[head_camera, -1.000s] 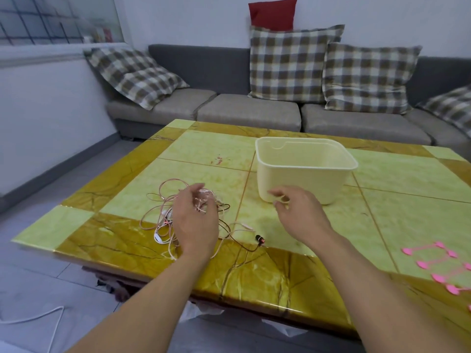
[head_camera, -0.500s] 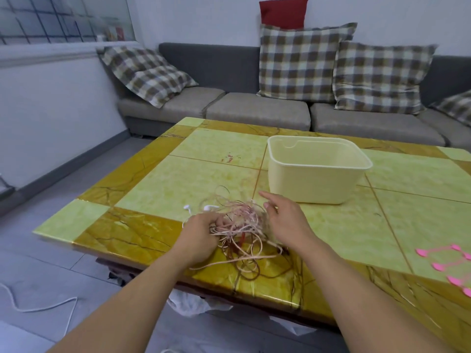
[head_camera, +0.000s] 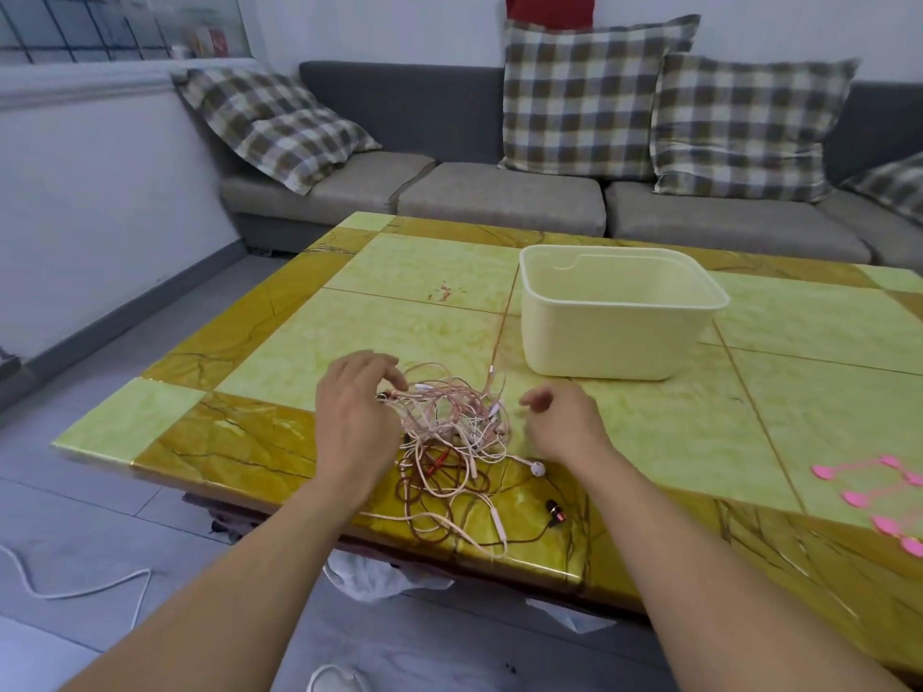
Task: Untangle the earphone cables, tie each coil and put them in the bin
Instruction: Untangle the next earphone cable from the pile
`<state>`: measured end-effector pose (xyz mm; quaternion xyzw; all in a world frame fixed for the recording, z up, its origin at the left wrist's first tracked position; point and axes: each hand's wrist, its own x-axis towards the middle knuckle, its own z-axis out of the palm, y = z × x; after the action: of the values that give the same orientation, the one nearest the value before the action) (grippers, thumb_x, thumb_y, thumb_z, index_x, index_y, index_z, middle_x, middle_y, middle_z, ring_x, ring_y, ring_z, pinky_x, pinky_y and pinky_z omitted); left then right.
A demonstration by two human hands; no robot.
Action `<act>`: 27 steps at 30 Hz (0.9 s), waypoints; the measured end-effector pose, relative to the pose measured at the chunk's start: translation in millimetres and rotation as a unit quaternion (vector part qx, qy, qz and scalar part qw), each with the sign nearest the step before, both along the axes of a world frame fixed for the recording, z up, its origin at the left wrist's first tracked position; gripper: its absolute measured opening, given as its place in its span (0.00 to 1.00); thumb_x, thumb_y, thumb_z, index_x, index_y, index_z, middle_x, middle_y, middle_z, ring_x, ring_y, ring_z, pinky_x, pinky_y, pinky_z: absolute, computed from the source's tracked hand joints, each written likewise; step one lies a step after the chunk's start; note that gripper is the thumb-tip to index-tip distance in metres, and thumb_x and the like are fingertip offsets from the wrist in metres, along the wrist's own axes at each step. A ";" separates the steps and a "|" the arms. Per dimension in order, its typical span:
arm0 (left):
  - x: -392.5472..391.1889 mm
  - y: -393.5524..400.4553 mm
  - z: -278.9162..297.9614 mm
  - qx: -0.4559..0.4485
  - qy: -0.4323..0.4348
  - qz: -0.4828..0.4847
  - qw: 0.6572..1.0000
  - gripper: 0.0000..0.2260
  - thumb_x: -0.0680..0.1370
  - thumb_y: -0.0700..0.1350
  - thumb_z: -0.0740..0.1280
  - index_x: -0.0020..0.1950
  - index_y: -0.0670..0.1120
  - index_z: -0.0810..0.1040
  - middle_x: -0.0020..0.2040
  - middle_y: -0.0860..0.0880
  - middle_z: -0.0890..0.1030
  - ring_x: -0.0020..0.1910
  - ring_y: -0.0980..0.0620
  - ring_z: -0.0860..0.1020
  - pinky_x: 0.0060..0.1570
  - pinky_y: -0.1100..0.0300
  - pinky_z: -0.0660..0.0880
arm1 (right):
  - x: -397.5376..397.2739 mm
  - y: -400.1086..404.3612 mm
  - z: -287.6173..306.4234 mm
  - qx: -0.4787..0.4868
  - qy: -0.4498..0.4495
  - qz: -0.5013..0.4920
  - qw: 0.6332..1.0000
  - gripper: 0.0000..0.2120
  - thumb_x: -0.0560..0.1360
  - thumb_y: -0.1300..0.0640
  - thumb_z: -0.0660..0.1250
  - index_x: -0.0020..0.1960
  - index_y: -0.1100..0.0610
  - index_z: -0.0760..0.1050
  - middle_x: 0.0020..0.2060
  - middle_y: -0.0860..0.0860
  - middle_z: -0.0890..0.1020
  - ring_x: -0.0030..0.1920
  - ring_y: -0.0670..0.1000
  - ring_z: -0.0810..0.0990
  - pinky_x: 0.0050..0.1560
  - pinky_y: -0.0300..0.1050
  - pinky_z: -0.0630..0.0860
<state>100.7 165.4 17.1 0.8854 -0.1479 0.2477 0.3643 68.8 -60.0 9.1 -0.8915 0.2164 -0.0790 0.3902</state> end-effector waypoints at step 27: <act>-16.3 -46.0 0.6 -0.020 0.116 -0.057 0.991 0.07 0.74 0.48 0.76 0.48 0.50 0.81 0.43 0.60 0.79 0.48 0.55 0.76 0.47 0.58 0.70 | -47.9 -24.9 26.0 -0.017 -0.046 0.049 0.998 0.06 0.78 0.53 0.72 0.43 0.48 0.81 0.38 0.42 0.83 0.40 0.44 0.81 0.39 0.37 0.74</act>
<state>84.4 119.4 17.7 0.8911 -0.1499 0.1248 0.4098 21.0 -84.9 35.2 -0.9029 0.1530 -0.1048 0.3878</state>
